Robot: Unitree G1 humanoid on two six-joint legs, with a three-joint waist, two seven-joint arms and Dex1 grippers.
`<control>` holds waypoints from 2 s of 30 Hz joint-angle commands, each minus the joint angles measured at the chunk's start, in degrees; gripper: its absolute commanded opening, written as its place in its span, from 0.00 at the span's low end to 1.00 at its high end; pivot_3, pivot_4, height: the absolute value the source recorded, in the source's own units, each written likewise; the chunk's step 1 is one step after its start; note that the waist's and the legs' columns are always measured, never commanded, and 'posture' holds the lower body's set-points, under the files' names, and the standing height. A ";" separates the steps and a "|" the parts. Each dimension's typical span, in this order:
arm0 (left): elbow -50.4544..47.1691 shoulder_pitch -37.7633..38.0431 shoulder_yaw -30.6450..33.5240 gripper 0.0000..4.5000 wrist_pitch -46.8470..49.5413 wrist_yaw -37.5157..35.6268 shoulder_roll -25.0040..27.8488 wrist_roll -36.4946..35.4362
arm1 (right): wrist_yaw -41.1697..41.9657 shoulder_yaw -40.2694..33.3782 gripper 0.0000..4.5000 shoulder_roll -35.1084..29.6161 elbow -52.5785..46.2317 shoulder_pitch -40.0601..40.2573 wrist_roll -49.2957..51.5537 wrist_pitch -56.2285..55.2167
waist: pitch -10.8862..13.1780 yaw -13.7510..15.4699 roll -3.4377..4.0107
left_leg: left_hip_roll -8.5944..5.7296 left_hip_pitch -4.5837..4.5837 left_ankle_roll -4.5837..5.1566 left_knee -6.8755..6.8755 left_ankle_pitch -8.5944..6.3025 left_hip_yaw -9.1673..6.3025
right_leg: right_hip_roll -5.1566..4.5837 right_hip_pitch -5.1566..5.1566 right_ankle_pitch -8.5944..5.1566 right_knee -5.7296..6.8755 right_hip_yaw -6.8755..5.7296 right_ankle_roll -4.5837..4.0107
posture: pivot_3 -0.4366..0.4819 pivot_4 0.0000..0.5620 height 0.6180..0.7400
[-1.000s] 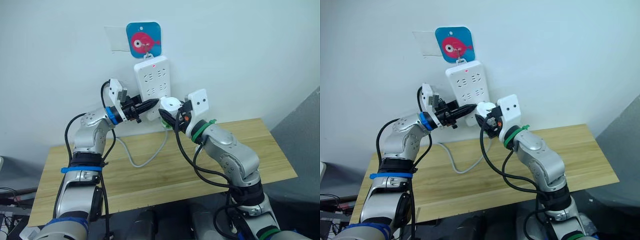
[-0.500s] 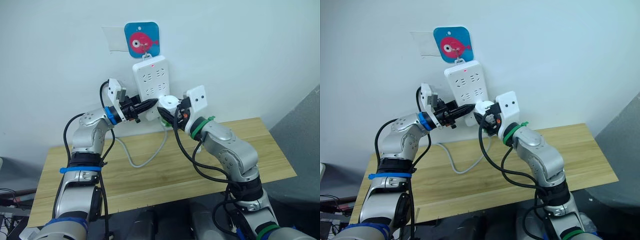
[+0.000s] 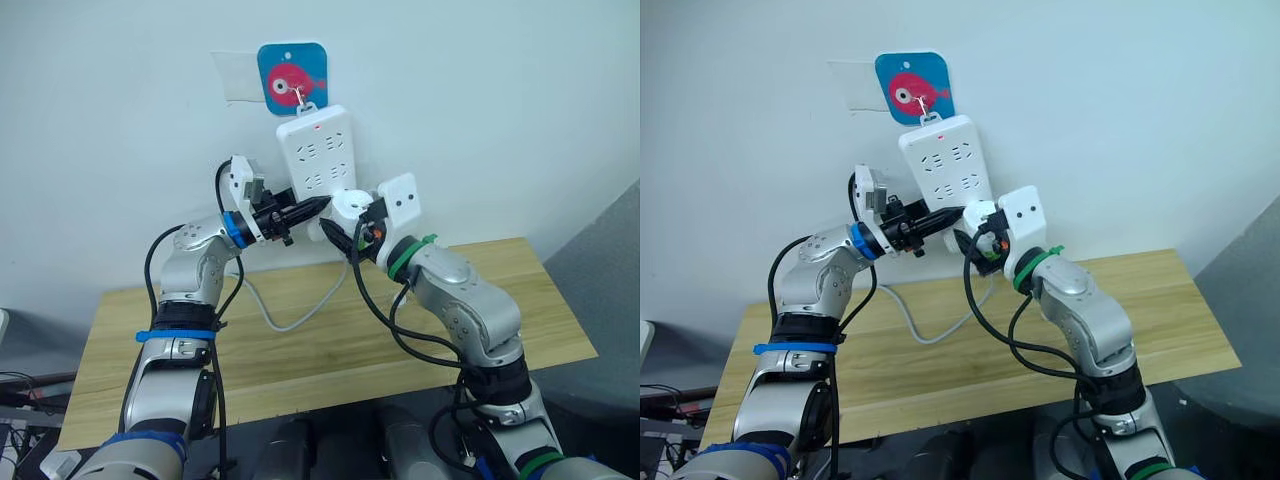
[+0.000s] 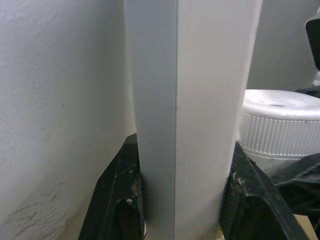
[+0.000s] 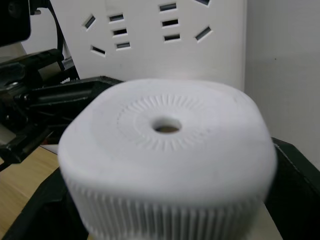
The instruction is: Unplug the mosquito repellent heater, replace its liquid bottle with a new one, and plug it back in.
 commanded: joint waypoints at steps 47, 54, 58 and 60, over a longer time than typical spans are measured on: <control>-28.58 17.92 5.61 0.99 9.96 1.08 16.53 -7.06 | 15.45 -1.84 0.00 -12.69 -7.50 5.89 11.17 -3.90 | -0.47 0.48 -0.24 | 0.10 0.08 0.18 -0.02 -0.10 0.03 | 0.01 -0.05 -0.02 0.16 0.05 -0.03 | 0.45 0.28 1.00; -48.40 31.38 5.03 0.99 11.02 5.57 15.50 -10.14 | 16.33 1.14 0.00 -11.26 -3.11 4.27 8.17 -7.54 | -0.49 2.65 -0.25 | 0.09 0.12 0.17 0.00 -0.11 0.02 | -0.01 0.02 -0.02 0.15 0.03 -0.04 | 0.49 0.29 1.00; -51.40 33.56 4.66 0.99 10.85 8.22 14.28 -10.19 | 16.11 2.36 0.00 -10.62 -2.05 3.81 6.80 -8.37 | -0.49 3.42 -0.26 | 0.08 0.21 0.16 0.01 -0.10 -0.03 | 0.01 0.16 -0.01 0.18 -0.04 -0.07 | 0.49 0.30 1.00; -52.73 35.12 4.49 0.99 10.69 9.21 13.72 -10.38 | 15.57 2.70 0.00 -9.99 -0.75 3.38 5.58 -9.22 | -0.50 3.41 -0.26 | 0.07 0.34 0.16 -0.01 -0.10 -0.03 | 0.01 0.32 -0.01 0.13 -0.04 -0.07 | 0.49 0.30 1.00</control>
